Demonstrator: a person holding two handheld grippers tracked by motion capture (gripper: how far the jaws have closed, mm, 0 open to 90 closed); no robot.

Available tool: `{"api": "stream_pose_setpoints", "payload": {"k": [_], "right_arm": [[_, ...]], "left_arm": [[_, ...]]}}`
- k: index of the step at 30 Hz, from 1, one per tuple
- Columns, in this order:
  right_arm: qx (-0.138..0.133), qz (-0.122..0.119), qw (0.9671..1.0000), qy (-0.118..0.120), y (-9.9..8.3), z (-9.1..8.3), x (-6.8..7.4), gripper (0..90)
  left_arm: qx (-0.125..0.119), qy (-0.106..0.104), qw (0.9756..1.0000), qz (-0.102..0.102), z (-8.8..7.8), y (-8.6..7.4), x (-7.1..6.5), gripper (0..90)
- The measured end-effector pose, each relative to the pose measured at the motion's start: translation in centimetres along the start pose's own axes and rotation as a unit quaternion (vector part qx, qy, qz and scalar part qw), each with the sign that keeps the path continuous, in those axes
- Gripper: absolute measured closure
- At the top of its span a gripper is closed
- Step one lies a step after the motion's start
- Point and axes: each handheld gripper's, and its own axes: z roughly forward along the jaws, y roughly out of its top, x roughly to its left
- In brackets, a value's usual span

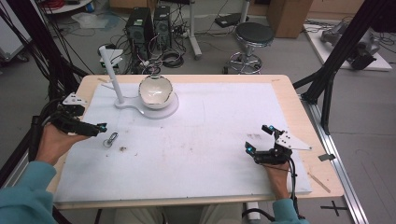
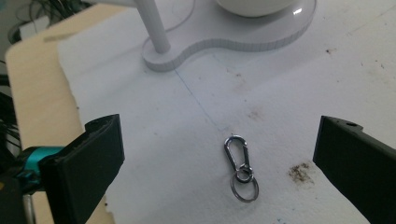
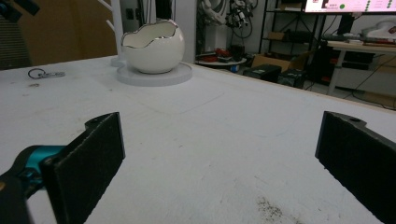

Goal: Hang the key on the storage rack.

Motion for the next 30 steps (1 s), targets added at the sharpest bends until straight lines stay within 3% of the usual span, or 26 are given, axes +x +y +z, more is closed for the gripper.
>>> {"api": "stream_pose_setpoints", "payload": {"k": [5, 8, 10, 15, 22, 25, 30], "right_arm": [[0.0, 0.0, 1.0, 0.0, 0.0, 0.0, 0.0, 0.5], [0.0, 0.001, 1.0, 0.0, 0.0, 0.0, 0.0, 0.5], [0.0, 0.0, 1.0, 0.0, 0.0, 0.0, 0.0, 0.5], [0.0, 0.001, 1.0, 0.0, 0.0, 0.0, 0.0, 0.5], [-0.001, -0.001, 1.0, 0.0, 0.0, 0.0, -0.1, 0.6], [0.001, 0.002, 1.0, 0.001, 0.0, 0.0, 0.0, 0.5], [0.0, 0.0, 1.0, 0.0, 0.0, 0.0, 0.0, 0.5]], "left_arm": [[0.032, -0.01, 0.9994, -0.007, 1.0, -0.3, -0.1, 2.5], [0.047, -0.02, 0.9986, -0.007, 1.5, -0.6, -0.2, 10.7], [0.064, -0.024, 0.9976, -0.01, 2.2, -1.0, -0.4, 11.1], [0.08, -0.034, 0.996, -0.019, 2.8, -1.4, -0.6, 11.1], [0.114, -0.047, 0.9918, -0.035, 3.6, -1.4, -0.3, 11.9], [0.117, -0.051, 0.9911, -0.036, 3.8, -1.3, -0.3, 12.5], [0.145, -0.059, 0.987, -0.034, 4.3, -1.2, -0.1, 14.7]]}}
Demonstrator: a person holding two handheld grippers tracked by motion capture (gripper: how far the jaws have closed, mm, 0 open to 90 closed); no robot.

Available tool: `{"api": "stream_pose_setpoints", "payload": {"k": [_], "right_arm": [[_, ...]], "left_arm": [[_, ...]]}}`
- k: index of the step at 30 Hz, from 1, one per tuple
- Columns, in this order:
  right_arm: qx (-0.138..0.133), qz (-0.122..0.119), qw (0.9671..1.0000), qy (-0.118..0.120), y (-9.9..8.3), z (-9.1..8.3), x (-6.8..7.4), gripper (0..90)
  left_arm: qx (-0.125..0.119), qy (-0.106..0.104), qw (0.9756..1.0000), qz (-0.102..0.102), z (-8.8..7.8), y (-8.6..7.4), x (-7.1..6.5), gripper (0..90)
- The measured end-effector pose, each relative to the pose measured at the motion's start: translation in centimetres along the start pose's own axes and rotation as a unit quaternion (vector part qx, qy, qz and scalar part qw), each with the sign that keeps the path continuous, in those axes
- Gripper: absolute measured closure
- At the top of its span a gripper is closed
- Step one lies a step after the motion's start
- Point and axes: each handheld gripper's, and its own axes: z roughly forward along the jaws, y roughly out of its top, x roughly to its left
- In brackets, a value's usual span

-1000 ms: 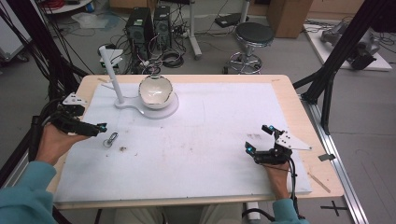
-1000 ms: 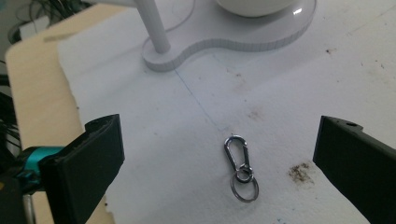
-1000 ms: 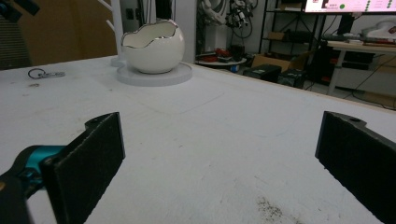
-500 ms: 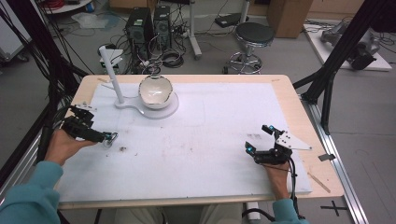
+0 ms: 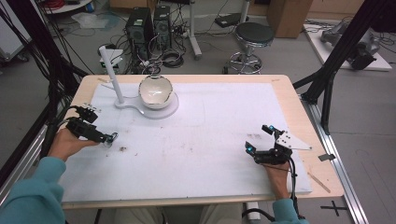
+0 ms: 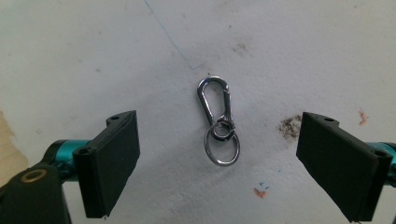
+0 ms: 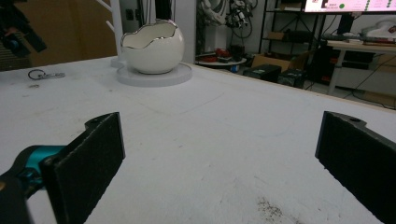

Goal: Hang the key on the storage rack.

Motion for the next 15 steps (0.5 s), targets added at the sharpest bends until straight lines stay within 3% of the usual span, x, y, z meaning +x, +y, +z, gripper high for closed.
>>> {"api": "stream_pose_setpoints", "payload": {"k": [15], "right_arm": [[0.0, 0.0, 1.0, 0.0, 0.0, 0.0, 0.0, 0.5]], "left_arm": [[0.049, -0.016, 0.9986, -0.009, 1.1, 0.5, 0.1, 21.0]]}}
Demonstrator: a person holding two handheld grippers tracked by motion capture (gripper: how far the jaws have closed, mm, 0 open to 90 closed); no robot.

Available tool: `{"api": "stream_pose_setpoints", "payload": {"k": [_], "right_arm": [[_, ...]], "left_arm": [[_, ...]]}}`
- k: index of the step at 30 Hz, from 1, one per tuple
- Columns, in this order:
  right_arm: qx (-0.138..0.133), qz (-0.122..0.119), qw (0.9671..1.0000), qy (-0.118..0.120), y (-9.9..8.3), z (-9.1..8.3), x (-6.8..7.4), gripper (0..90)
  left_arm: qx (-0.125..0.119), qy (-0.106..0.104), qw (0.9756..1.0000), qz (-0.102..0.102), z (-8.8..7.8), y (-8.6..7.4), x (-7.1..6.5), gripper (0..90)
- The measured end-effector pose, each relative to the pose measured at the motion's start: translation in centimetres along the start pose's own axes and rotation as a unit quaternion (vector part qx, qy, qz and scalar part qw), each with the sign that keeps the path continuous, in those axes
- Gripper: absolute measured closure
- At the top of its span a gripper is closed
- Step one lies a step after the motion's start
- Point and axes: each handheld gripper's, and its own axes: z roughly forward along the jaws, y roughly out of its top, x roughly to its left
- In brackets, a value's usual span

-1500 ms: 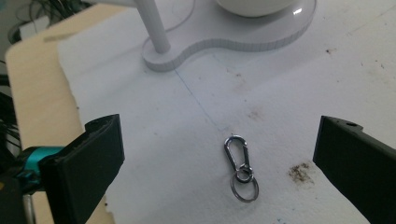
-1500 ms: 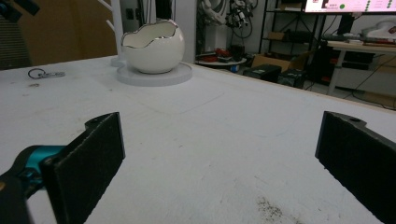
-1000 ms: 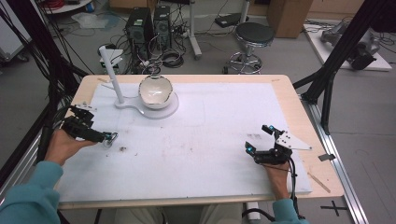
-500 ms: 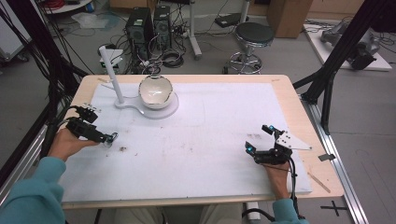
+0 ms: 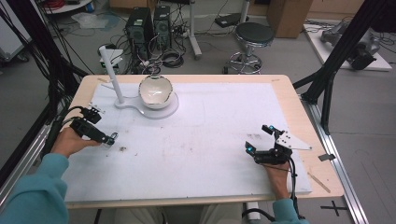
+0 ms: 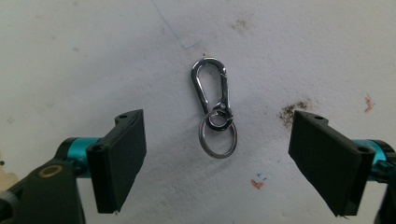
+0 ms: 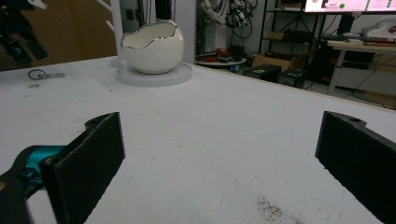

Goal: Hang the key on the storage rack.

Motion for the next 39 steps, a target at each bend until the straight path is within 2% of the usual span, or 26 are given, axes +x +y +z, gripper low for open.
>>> {"api": "stream_pose_setpoints", "payload": {"k": [11, 20, 23, 39], "right_arm": [[0.0, -0.001, 1.0, 0.0, 0.0, 0.0, 0.0, 0.6], [0.0, 0.0, 1.0, 0.0, 0.0, 0.0, 0.0, 0.5], [0.0, 0.0, 1.0, -0.001, 0.0, 0.0, 0.0, 0.5], [0.0, 0.0, 1.0, -0.001, 0.0, 0.0, 0.0, 0.5]], "left_arm": [[0.022, -0.01, 0.9997, -0.008, 0.5, 0.3, 0.1, 27.7], [0.03, -0.005, 0.9994, -0.019, 0.8, 0.3, 0.4, 31.3], [0.035, -0.013, 0.999, -0.024, 0.8, 0.4, 0.5, 36.1], [0.059, -0.02, 0.9973, -0.037, 1.3, 0.6, 0.6, 49.3]]}}
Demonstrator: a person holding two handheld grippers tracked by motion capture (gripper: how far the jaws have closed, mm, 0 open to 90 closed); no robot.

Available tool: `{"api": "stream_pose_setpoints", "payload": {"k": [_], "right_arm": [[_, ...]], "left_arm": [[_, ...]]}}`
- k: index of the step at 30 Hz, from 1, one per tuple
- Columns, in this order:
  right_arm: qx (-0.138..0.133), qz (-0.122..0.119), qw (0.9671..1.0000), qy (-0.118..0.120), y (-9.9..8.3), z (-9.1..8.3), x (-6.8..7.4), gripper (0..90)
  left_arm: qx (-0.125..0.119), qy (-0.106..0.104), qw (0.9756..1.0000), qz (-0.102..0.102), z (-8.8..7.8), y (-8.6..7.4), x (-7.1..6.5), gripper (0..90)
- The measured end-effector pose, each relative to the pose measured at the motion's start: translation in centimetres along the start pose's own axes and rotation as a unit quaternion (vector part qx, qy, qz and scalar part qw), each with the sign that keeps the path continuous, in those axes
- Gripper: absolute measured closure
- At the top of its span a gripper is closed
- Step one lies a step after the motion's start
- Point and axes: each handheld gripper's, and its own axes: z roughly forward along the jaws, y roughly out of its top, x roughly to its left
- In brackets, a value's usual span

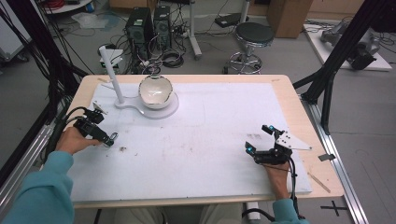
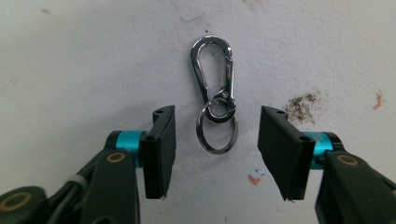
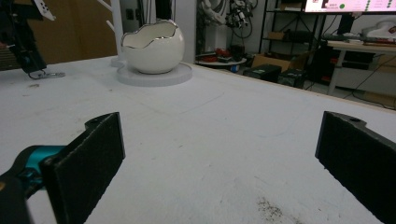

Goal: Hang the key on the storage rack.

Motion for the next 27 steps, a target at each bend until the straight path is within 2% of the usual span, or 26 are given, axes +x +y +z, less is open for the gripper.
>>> {"api": "stream_pose_setpoints", "payload": {"k": [27], "right_arm": [[0.0, 0.0, 1.0, 0.0, 0.0, 0.0, 0.02, 0.5]], "left_arm": [[0.003, -0.011, 0.9998, -0.016, -0.17, 0.08, -0.12, 71.1]]}}
